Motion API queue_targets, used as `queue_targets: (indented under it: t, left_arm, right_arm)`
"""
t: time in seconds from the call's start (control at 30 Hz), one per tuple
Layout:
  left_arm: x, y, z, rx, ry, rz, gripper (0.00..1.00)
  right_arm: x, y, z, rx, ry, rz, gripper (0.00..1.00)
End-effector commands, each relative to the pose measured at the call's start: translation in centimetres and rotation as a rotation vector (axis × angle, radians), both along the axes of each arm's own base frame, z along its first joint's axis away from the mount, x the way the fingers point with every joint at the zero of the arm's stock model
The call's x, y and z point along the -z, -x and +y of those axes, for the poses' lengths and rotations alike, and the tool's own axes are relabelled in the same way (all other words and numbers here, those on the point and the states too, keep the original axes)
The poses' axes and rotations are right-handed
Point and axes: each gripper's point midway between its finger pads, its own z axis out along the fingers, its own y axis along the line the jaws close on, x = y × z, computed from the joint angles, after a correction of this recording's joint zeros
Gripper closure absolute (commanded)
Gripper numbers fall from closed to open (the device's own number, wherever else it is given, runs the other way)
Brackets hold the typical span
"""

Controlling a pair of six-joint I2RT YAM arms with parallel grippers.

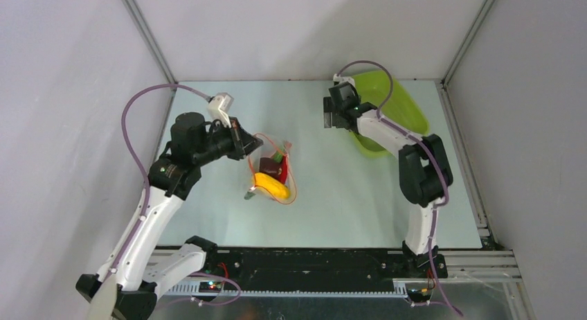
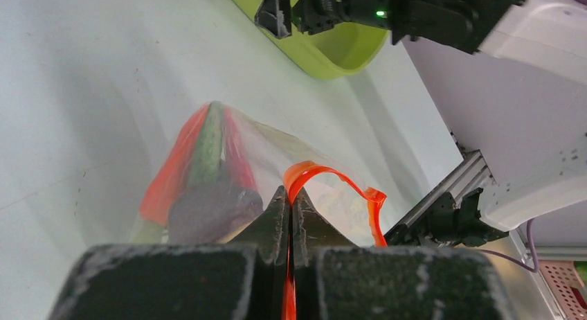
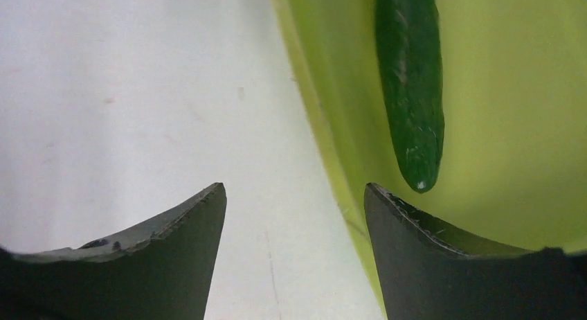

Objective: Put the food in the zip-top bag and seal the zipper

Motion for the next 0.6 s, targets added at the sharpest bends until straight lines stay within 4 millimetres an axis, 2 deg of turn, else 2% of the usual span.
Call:
queue_targets:
  t: [0.0, 0.03, 0.07, 0.1, 0.17, 0.2, 0.23, 0.27, 0.3, 0.33, 0.37, 0.4, 0.43, 0.47, 0.57]
  left_arm:
    - [-2.6, -1.0, -1.1, 0.004, 0.07, -0.064, 1.0]
    - [-2.4, -1.2, -1.3, 0.007, 0.072, -0.051, 1.0]
    - [-2.6, -1.4, -1.5, 0.006, 0.074, -0.051, 1.0]
    - [-2.3, -1.8, -1.7, 0.001, 0.068, -0.036, 1.0]
    - [-2.1, -2.4, -2.1, -0.01, 0.061, -0.017, 1.0]
    - [-2.4, -2.6, -2.3, -0.012, 0.065, -0.013, 1.0]
    - [-2.1, -3.1, -2.6, -0.015, 0.061, -0.001, 1.0]
    - [-1.7, -3.6, -2.9, -0.018, 0.061, 0.02, 1.0]
    - [-1.8, -3.8, -3.1, -0.017, 0.066, 0.024, 1.0]
    - [-1.4, -4.2, -3.4, -0.017, 0.067, 0.046, 1.0]
    - [-1.5, -4.4, -3.6, -0.018, 0.068, 0.049, 1.0]
    - [-1.0, -4.9, -3.7, -0.026, 0.063, 0.074, 1.0]
    - [-1.1, -5.1, -3.7, -0.032, 0.059, 0.082, 1.0]
    - [-0.4, -5.7, -3.8, -0.047, 0.047, 0.103, 1.0]
    - [0.2, -6.5, -3.8, -0.07, 0.024, 0.14, 1.0]
  right_arm:
    - [-10.1, -1.6, 0.6, -0.174, -0.12, -0.272, 0.22]
    - [-10.8, -1.9, 0.4, -0.209, -0.109, -0.299, 0.21]
    - [-11.2, -2.3, -0.6, -0.23, -0.081, -0.317, 0.2]
    - [-11.3, -2.4, -0.9, -0.248, -0.085, -0.316, 0.2]
    - [-10.9, -3.4, -2.8, -0.271, -0.063, -0.305, 0.19]
    - [-9.8, -3.6, -3.2, -0.289, -0.047, -0.277, 0.19]
    - [-9.9, -4.2, -4.1, -0.279, -0.049, -0.272, 0.19]
    - [-8.1, -4.5, -4.6, -0.275, -0.039, -0.224, 0.19]
    - [-8.5, -5.4, -5.5, -0.256, -0.038, -0.226, 0.19]
    - [-6.6, -5.6, -5.9, -0.245, -0.035, -0.176, 0.19]
    - [-7.1, -6.5, -6.6, -0.227, -0.038, -0.184, 0.19]
    - [-5.0, -6.6, -6.6, -0.224, -0.05, -0.125, 0.19]
    - [-4.3, -7.5, -6.7, -0.217, -0.061, -0.111, 0.19]
    - [-3.6, -7.4, -6.6, -0.215, -0.076, -0.079, 0.19]
    - [-2.1, -8.8, -6.4, -0.202, -0.094, -0.042, 0.19]
